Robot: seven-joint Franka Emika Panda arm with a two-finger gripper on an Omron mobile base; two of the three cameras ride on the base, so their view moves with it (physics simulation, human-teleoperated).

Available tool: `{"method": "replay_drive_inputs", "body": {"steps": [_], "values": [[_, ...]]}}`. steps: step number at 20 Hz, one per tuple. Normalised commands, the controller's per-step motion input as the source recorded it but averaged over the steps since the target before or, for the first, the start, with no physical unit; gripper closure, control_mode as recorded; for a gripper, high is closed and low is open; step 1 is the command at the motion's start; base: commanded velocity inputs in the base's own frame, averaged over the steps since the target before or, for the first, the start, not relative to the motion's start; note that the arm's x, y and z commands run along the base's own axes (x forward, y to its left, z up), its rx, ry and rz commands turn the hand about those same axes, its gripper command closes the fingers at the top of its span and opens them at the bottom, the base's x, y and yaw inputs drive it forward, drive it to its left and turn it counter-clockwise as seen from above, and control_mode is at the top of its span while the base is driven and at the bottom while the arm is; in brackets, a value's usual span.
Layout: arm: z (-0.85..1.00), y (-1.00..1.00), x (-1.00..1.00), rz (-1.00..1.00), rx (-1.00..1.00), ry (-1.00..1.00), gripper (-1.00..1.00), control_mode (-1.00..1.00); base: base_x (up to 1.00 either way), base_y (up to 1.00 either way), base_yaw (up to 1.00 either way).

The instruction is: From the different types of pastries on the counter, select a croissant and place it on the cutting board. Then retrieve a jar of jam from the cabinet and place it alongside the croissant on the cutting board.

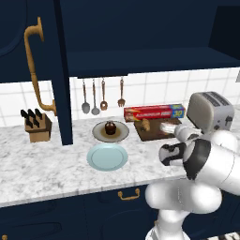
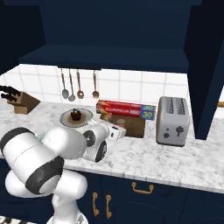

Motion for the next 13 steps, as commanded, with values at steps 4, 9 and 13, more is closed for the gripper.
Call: {"method": "replay_drive_inputs", "body": {"steps": [4, 9, 13], "values": [[1.0, 0.33, -1.0, 0.02, 0.0, -0.12, -1.0, -1.0, 0.0, 0.0, 0.0], [0.87, 0.31, -0.95, 0.0, 0.01, -0.01, -1.0, -1.0, 0.0, 0.0, 0.0], [0.74, 0.29, -0.67, 0.0, 0.06, 0.15, -1.0, -1.0, 0.0, 0.0, 0.0]]}}
